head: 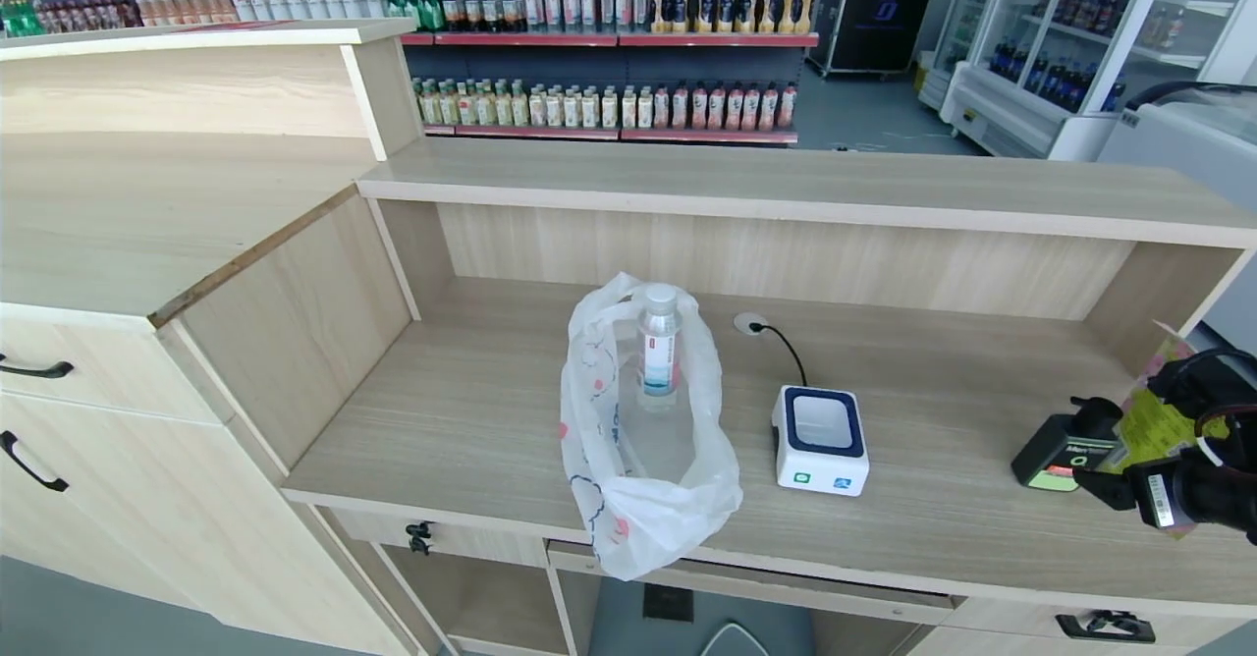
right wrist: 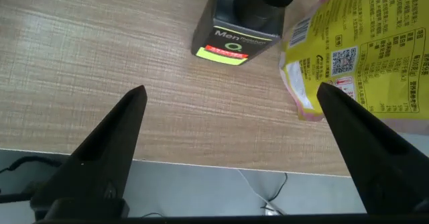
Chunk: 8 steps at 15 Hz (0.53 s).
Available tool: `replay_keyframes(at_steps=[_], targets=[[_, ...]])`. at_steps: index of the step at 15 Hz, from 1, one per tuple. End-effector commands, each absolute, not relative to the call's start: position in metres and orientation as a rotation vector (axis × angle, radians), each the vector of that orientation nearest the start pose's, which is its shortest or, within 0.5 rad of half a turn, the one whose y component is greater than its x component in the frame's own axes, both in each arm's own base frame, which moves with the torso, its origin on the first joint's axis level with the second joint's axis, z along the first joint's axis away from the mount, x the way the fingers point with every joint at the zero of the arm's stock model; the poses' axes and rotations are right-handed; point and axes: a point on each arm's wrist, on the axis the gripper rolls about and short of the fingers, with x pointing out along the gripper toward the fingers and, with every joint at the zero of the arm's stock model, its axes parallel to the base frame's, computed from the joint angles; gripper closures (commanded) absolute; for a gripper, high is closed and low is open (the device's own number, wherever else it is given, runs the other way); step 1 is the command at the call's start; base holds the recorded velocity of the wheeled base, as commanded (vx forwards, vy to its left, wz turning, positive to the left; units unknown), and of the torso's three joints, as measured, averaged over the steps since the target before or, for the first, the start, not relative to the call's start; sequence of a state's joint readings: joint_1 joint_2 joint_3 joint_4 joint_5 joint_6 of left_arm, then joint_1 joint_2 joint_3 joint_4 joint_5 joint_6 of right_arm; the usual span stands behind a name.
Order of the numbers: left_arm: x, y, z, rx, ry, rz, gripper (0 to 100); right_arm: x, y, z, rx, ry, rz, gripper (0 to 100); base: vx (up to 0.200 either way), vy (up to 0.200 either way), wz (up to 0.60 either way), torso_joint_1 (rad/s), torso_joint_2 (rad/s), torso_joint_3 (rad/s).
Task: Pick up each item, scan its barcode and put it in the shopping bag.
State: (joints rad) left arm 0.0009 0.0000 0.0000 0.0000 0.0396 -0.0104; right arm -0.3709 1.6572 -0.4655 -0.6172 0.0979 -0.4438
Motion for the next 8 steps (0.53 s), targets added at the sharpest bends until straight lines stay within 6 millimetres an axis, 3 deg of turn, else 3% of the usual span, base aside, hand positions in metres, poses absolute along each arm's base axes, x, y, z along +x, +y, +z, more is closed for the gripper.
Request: replay_keyframes(at_steps=[1, 8], targets=[[-0.023, 0.001, 0.075, -0.011, 0.0, 0.041, 0, 0.237, -0.097, 0.092, -0.277, 0.651, -0.15, 0, 0.0, 0.0, 0.0, 0.0, 0.0, 0.0], [-0.023, 0.001, 0.075, -0.011, 0.0, 0.041, 0, 0.26, -0.107, 0.068, -0.277, 0.623, -0.151, 0, 0.0, 0.0, 0.0, 0.0, 0.0, 0.0]])
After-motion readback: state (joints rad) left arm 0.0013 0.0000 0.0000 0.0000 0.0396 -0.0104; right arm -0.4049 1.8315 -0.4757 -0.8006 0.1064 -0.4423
